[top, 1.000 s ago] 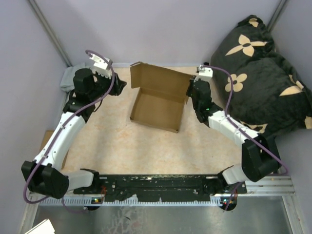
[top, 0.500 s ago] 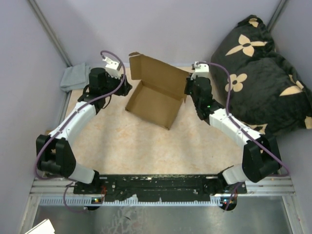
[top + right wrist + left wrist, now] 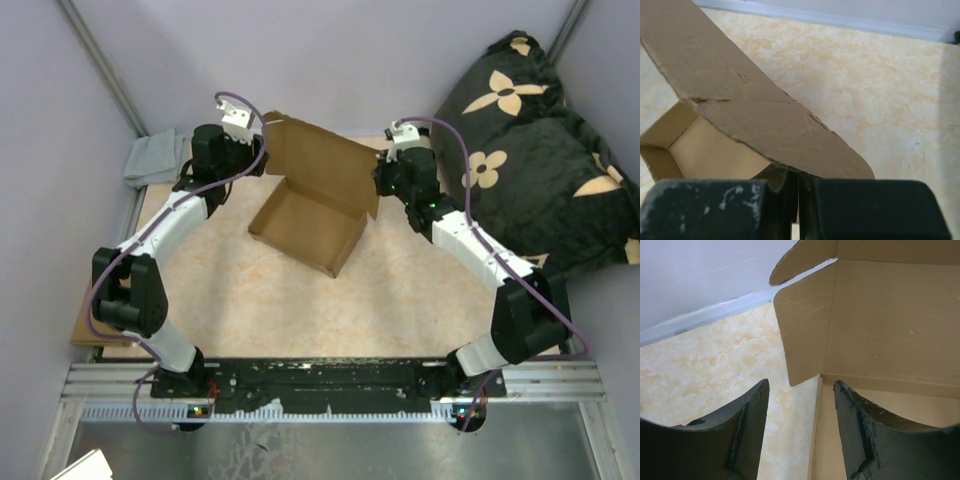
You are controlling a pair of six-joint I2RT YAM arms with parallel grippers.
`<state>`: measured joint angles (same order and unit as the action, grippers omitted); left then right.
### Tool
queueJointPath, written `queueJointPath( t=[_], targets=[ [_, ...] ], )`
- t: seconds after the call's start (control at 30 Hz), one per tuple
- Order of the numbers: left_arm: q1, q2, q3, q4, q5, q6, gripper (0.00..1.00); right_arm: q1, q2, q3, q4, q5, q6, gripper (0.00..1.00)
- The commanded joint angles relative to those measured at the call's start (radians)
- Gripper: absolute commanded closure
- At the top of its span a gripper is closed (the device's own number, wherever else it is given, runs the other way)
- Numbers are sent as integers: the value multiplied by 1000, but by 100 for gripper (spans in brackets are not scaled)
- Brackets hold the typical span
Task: Fold the paper box
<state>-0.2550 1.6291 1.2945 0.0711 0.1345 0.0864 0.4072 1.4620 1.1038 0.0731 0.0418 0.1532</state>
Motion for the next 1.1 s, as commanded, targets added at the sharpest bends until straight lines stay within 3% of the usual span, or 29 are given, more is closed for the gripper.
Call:
queueJointPath(
  t=[0.0, 0.3, 0.47, 0.9, 1.07],
  targets=[
    [19, 51, 44, 46, -35, 47, 39, -41, -5, 78, 4, -114, 24, 100],
    [122, 139, 96, 175, 342, -101, 37, -91, -5, 95, -40, -262, 7, 100],
    [130, 163, 104, 226, 484, -151, 37, -94, 17, 115, -64, -311, -1, 100],
    [142, 275, 181, 224, 453, -148, 34, -96, 20, 134, -78, -406, -49, 100],
    [153, 230, 122, 244, 475, -153, 34, -149, -5, 81, -25, -528, -50, 100]
  ],
)
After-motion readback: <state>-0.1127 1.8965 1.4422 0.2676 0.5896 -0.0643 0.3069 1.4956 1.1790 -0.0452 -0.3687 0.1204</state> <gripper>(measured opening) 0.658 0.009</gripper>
